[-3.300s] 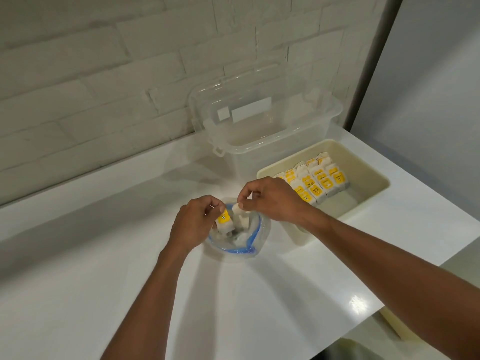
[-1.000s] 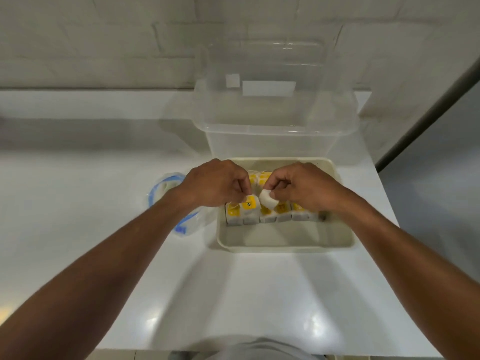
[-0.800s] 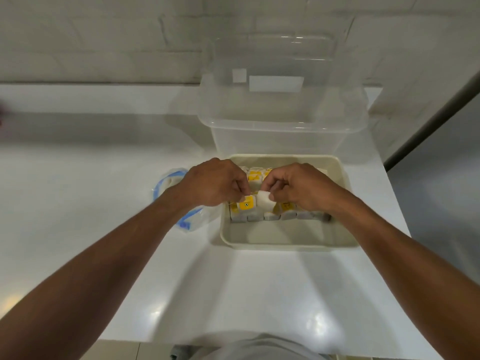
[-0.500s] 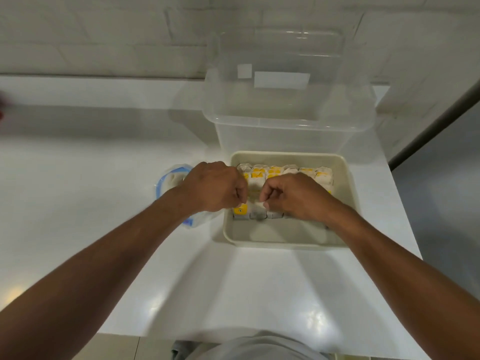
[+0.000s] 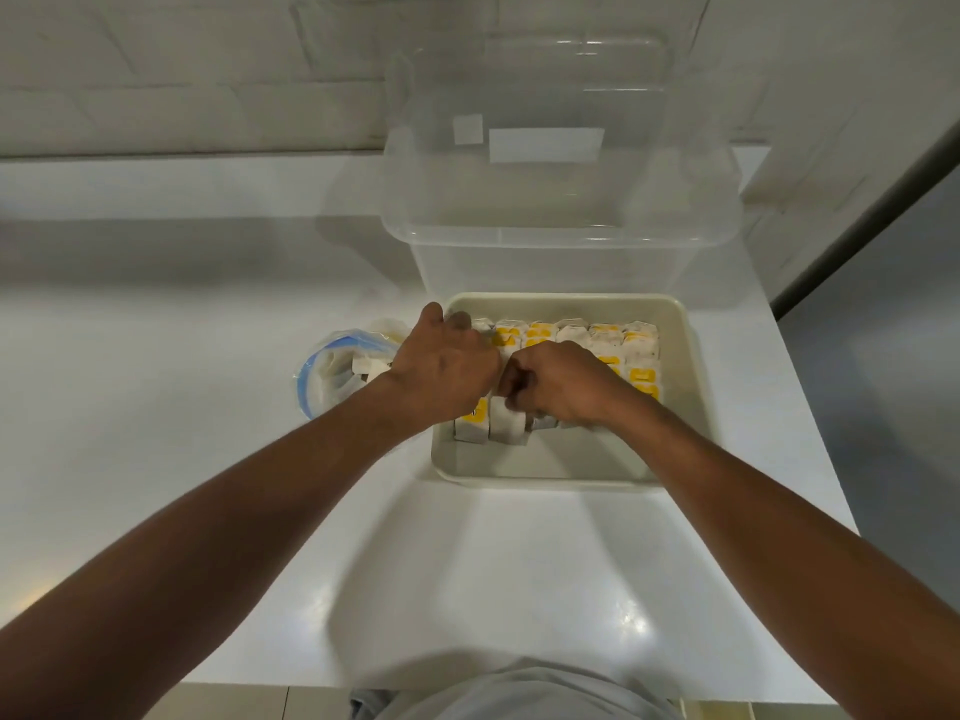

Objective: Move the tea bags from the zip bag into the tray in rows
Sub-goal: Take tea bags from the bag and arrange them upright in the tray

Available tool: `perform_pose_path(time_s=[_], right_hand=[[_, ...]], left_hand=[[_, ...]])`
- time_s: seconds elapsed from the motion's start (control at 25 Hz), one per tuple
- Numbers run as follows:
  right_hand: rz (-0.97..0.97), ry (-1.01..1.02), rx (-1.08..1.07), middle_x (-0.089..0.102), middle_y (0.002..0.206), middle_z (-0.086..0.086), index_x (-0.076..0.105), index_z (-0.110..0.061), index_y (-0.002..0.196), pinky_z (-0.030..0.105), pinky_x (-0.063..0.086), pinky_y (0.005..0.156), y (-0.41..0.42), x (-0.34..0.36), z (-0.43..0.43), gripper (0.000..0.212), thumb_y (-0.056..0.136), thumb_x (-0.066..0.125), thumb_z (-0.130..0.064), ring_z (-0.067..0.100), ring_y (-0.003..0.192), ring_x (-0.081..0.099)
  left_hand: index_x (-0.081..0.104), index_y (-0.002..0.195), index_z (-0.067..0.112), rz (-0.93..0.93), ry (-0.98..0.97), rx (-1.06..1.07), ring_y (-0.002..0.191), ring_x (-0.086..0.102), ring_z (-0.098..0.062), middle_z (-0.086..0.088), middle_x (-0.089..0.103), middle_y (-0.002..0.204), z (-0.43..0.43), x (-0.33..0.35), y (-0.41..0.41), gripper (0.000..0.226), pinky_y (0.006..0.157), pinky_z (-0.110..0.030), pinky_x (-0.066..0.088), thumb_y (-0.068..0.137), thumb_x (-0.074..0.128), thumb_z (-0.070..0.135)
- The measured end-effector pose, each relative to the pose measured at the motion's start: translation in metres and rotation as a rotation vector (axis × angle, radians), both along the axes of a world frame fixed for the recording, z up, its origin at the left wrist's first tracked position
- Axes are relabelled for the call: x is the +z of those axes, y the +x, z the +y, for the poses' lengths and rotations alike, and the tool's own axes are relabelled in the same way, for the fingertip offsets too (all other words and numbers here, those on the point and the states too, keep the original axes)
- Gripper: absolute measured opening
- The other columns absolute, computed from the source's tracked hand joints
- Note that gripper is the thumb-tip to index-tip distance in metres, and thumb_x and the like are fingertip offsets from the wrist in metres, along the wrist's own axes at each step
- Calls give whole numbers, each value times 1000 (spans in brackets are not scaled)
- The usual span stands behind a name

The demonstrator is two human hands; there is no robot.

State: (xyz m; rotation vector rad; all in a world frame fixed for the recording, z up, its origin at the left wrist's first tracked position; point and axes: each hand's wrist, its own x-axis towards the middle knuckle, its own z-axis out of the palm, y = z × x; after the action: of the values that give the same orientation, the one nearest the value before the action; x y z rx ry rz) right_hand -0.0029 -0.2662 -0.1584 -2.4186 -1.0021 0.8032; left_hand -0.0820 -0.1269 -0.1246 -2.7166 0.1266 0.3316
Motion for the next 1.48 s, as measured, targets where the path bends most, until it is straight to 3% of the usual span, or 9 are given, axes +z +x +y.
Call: perform_pose_path(time_s=[0.36,0.52,0.64,0.72,0.88,1.0,1.08,1.24,1.48], right_hand=[[-132,75,-71,72,92,-5,69,-26,95,35,54,75,2,-14,-4,15,80,72,-28,20,88,65],[-239,87,-104,70,84,-10,66,-33,83,34,53,71,-8,-2,-24,5,80,69,-30,17,82,64],[-226,-63,-9,69,84,-10,63,-34,78,31,51,68,-19,7,-28,6,78,69,-35,18,84,64],[-233,-167,77,68,91,-6,64,-32,87,30,47,66,-27,8,-23,13,78,70,-40,22,88,62],[-191,-238,160,65,103,-1,59,-29,112,31,44,66,-28,12,-25,32,82,66,-37,25,97,60],[-61,-232,212,65,105,-6,52,-32,113,35,52,74,-24,14,-32,40,76,69,-34,23,97,61],[-133,-268,310,63,113,-5,49,-32,125,35,51,73,-26,10,-31,53,77,70,-38,25,100,61],[-410,-287,453,60,114,2,59,-24,120,32,37,66,-34,-1,-16,44,84,64,-49,28,100,61],[-523,-209,545,66,105,1,65,-23,107,30,32,61,-37,-3,-9,31,88,58,-46,26,92,64]], left_hand=[[65,102,27,-10,40,-19,103,50,-21,6,55,85,1,4,8,17,80,-37,31,91,54,20],[64,104,30,-33,75,-90,107,48,-23,10,66,97,6,15,7,17,79,-38,31,89,59,35],[63,108,26,68,164,-90,111,45,-25,6,64,105,-3,20,4,33,85,-41,31,88,58,52],[62,109,25,151,207,-76,114,43,-26,6,62,108,-11,17,1,46,90,-42,31,85,58,63],[61,107,29,146,88,-49,107,48,-21,8,60,101,-4,30,1,28,79,-38,27,86,58,46],[59,101,29,218,29,-45,96,47,-19,8,62,98,0,41,0,46,77,-36,26,78,58,69],[60,103,29,279,120,-98,103,47,-21,6,64,102,-7,34,-5,61,81,-40,28,72,57,81],[63,108,26,236,227,-117,114,46,-26,3,64,111,-19,11,-5,43,95,-43,31,84,62,61],[66,106,28,162,292,-64,107,47,-23,7,65,104,-10,-2,11,25,90,-41,31,89,60,43]])
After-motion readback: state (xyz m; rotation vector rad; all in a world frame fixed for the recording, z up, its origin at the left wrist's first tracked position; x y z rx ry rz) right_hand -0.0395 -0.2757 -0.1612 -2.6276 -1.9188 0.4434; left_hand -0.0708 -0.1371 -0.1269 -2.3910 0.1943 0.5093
